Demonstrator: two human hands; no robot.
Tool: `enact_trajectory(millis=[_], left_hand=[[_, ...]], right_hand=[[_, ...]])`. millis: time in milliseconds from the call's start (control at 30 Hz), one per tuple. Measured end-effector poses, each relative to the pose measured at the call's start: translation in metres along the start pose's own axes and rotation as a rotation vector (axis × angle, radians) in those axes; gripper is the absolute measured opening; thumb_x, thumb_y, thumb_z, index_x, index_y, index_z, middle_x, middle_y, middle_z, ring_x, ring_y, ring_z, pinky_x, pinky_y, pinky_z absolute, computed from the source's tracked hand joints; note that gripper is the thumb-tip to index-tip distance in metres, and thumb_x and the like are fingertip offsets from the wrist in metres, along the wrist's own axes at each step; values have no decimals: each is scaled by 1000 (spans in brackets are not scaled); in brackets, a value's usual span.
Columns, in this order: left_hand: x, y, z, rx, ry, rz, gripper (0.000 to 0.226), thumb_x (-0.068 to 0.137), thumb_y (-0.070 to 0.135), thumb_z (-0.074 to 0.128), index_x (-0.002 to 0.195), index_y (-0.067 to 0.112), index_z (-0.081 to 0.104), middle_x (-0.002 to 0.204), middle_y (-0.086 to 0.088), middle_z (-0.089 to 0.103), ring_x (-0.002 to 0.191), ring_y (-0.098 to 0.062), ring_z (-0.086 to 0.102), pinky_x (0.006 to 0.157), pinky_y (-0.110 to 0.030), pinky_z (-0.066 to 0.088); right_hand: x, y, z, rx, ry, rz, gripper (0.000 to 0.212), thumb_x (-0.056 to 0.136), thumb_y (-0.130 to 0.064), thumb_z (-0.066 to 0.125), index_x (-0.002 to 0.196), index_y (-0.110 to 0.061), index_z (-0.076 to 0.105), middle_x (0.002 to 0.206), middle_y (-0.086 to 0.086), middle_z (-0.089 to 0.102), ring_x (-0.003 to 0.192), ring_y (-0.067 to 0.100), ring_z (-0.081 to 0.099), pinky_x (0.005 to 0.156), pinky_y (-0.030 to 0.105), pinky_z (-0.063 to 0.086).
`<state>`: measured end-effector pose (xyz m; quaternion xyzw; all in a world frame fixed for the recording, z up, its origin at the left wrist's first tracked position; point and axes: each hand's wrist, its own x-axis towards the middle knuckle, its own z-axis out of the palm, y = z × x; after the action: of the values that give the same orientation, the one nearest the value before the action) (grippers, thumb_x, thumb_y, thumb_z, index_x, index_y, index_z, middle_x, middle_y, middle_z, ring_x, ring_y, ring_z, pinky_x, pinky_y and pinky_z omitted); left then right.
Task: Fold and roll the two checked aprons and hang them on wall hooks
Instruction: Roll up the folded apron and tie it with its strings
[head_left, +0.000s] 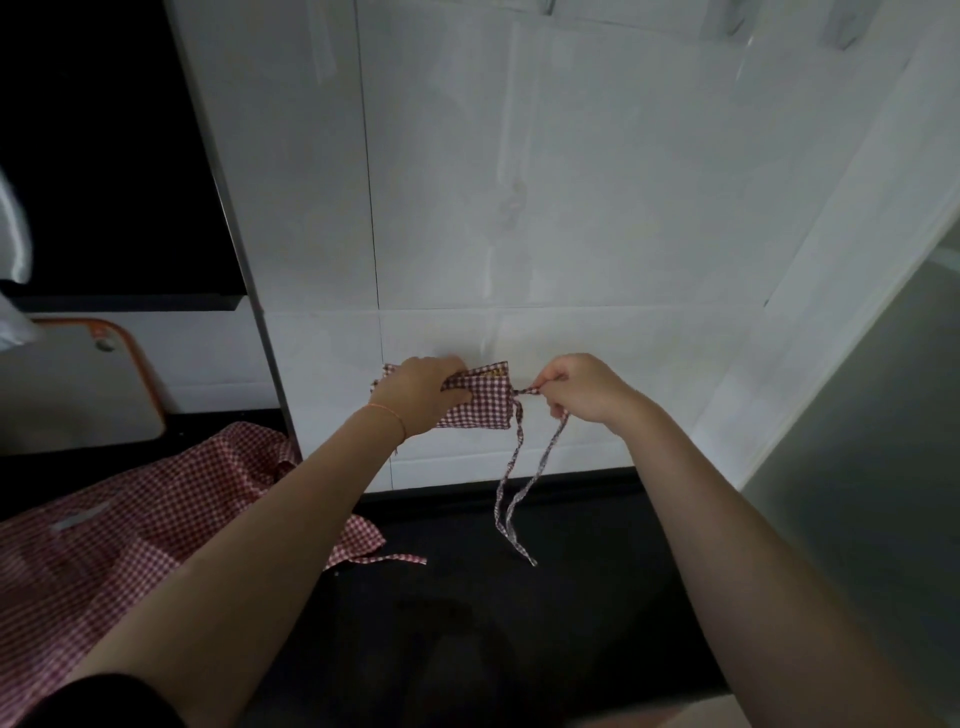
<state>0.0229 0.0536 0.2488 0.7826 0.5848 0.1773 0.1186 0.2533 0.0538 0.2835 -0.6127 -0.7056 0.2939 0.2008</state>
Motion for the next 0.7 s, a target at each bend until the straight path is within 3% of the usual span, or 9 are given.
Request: enact_trajectory(millis=[100,133,200,267,300,367,467,567,700], left_hand=[[1,-3,0,36,-24,45,31,97,36,54,124,21,58,116,-4,64,107,-26,57,88,-37,47],[1,-3,0,28,-37,56,31,97,36,54,124,21,58,116,-4,64,107,-26,57,89,-37,47],[-1,-2,-1,-11,-54,52,32,98,36,53,126,21,57,117,-3,64,107,-24,58,89,-36,47],[-2,-2,-1,-98,-41,-6,30,99,38,51,124,23,58,114,-1,65,104,-22,58,88,-34,46],[-2,-2,-2,-160,-24,-45,29,98,40,51,121,23,59,111,0,65,102,-21,59,87,-33,47],[-4,-1,-3,-270,-2,-102,27,97,41,52,116,23,61,105,1,64,99,-21,61,87,-35,52],[-6,3,-3,-341,-11,-129,27,96,41,54,116,24,62,102,2,62,95,-22,64,83,-40,57],[-7,5,-5,-400,9,-191,28,95,43,56,115,25,62,103,0,64,82,-25,69,74,-41,60],[-9,5,-6,-249,47,-268,34,96,45,52,118,20,62,108,-4,65,80,-24,64,83,-40,57]], right_hand=[[3,-4,-10,-116,-137,87,23,98,-8,45,107,-8,66,79,5,57,62,20,54,63,32,52],[6,-3,-12,-259,-80,87,22,98,-9,45,107,-6,65,89,6,60,72,24,58,68,34,52],[9,1,-10,-522,203,72,22,93,-4,49,111,-3,61,113,12,56,98,30,56,84,38,50],[7,3,-4,-457,429,0,18,89,-1,51,102,-4,63,109,12,56,98,28,56,80,36,49],[7,3,-1,-368,418,-34,15,89,-4,52,94,-3,66,101,11,62,91,27,59,76,35,49],[4,-3,7,-177,215,-28,18,89,-13,56,90,-3,71,92,10,70,86,26,65,76,36,52],[-2,-8,15,-73,-14,-1,21,87,-14,60,105,-5,68,99,8,70,89,21,66,79,34,52],[-4,-6,21,71,-1,60,17,91,-11,55,107,-8,59,93,9,69,73,17,69,71,32,53],[-4,-5,25,-58,45,43,12,99,-14,46,110,-12,49,87,10,64,61,21,65,54,29,50]])
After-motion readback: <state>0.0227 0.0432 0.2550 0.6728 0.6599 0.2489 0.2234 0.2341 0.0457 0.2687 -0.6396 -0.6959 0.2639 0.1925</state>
